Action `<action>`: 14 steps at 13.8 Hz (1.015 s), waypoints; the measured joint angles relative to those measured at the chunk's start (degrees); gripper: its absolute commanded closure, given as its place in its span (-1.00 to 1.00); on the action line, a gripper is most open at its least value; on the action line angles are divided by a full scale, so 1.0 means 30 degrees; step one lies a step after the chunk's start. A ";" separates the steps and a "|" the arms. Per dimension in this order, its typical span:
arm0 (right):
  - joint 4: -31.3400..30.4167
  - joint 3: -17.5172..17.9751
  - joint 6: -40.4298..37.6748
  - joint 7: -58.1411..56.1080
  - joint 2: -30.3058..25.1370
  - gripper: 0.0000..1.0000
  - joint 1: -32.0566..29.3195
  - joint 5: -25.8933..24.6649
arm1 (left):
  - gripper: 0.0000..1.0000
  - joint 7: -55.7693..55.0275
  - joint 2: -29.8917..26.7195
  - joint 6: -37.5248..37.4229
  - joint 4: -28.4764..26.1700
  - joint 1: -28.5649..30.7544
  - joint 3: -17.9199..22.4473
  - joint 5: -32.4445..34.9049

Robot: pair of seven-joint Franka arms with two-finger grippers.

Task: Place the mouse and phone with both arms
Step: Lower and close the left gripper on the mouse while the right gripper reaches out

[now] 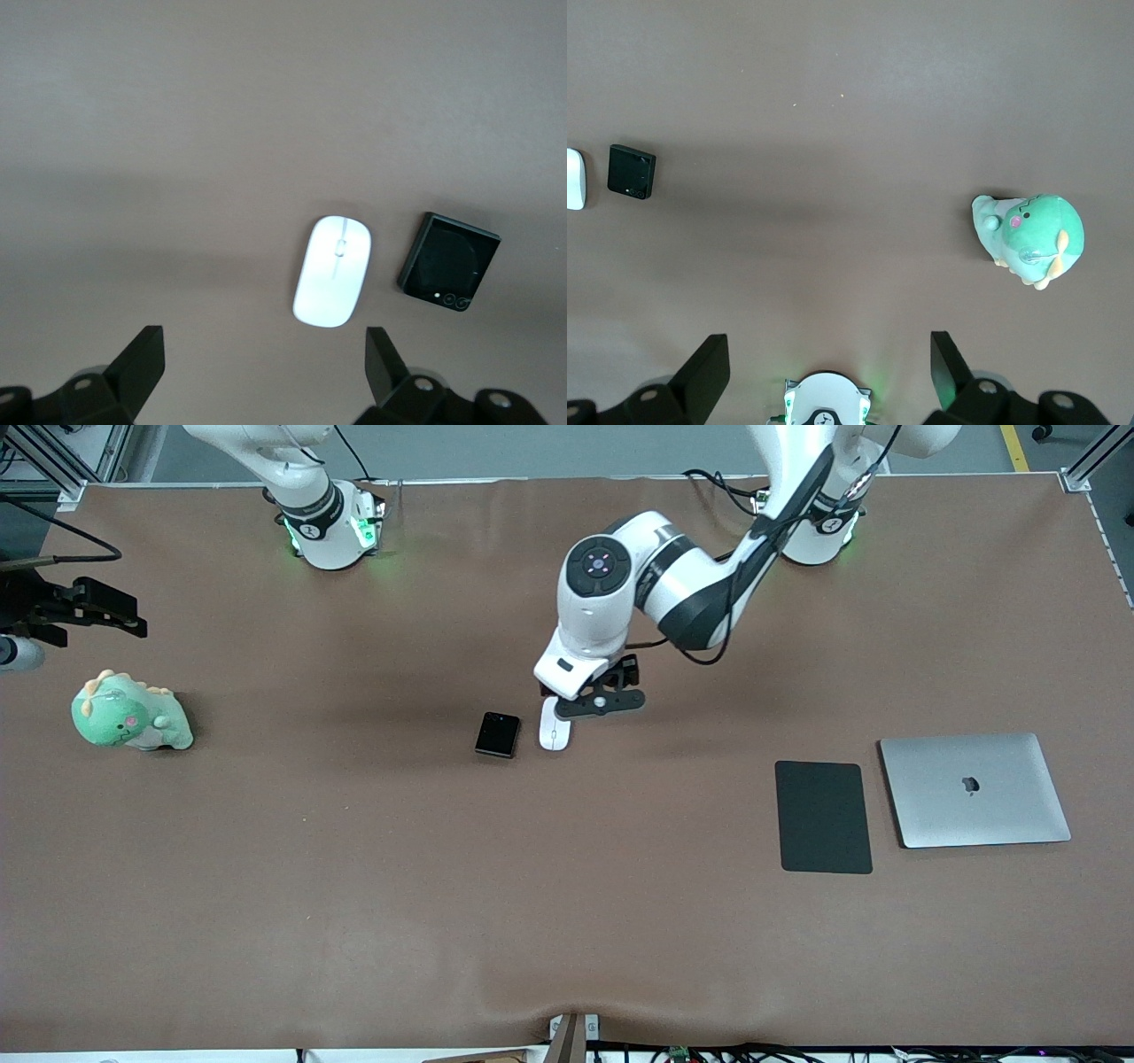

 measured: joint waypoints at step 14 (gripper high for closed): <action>-0.0123 0.0061 0.0421 0.0000 0.1226 -1.00 0.0001 0.0087 | -1.00 -0.0088 0.4868 0.4067 0.0058 -0.1912 0.0044 0.2487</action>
